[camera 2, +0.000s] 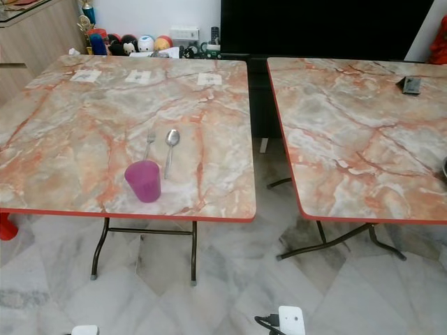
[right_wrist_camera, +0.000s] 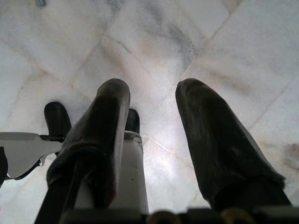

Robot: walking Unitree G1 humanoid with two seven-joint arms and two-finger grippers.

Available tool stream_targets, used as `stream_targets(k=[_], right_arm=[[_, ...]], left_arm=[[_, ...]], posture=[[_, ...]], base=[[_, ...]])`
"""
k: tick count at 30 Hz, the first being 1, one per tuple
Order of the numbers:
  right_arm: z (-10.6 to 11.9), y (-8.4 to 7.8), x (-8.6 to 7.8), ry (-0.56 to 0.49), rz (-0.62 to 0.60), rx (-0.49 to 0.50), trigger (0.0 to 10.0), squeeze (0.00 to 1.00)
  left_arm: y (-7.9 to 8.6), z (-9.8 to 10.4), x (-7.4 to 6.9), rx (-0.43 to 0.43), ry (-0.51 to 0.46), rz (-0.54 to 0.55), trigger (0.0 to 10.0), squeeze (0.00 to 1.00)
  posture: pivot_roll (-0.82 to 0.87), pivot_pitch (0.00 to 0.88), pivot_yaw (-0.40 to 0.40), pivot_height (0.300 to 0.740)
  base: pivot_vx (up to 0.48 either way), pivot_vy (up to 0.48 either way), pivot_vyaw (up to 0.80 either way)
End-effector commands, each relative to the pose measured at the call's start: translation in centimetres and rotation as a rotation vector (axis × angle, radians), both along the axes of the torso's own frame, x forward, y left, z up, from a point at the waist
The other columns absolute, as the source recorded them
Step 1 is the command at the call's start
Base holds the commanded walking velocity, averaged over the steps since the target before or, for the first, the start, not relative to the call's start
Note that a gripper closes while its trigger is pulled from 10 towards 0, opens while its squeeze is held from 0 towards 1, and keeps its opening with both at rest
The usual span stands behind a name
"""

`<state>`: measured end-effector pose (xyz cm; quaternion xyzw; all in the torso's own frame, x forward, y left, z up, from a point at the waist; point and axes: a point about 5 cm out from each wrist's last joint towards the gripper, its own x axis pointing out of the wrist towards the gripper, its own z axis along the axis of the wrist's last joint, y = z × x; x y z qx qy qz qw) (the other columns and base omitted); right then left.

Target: Setting the table

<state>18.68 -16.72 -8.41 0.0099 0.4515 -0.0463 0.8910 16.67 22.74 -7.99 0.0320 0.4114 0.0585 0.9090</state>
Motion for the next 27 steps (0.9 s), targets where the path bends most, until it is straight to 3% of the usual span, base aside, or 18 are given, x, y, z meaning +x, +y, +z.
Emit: stream_targets(k=[1,4,13,27], right_arm=[[-0.21,-0.14,-0.47,0.009,-0.006,-0.003,10.0,0.00],[-0.22,-0.20,-0.50,0.009,-0.006,-0.005,10.0,0.00],[-0.13,-0.19,-0.35,-0.002,-0.001,0.008,10.0,0.00],[-0.02,-0.26,-0.14,-0.008,0.012,0.008,10.0,0.00]], left_arm=[[0.11,-0.37,-0.77,0.012,0.037,-0.004,10.0,0.00],[0.06,-0.43,-0.89,0.007,0.040,0.001,10.0,0.00],[0.00,-0.67,-1.23,-0.036,0.059,0.056,10.0,0.00],[-0.29,-0.79,-1.18,-0.047,0.080,0.053,10.0,0.00]], posture=[[0.03,0.077,-0.011,0.740],[0.03,0.077,-0.014,0.740],[0.03,0.095,-0.021,0.740],[0.02,0.102,-0.025,0.740]], base=[[0.000,-0.480,0.00],[0.000,-0.431,0.00],[0.000,0.000,0.00],[0.000,0.000,0.00]])
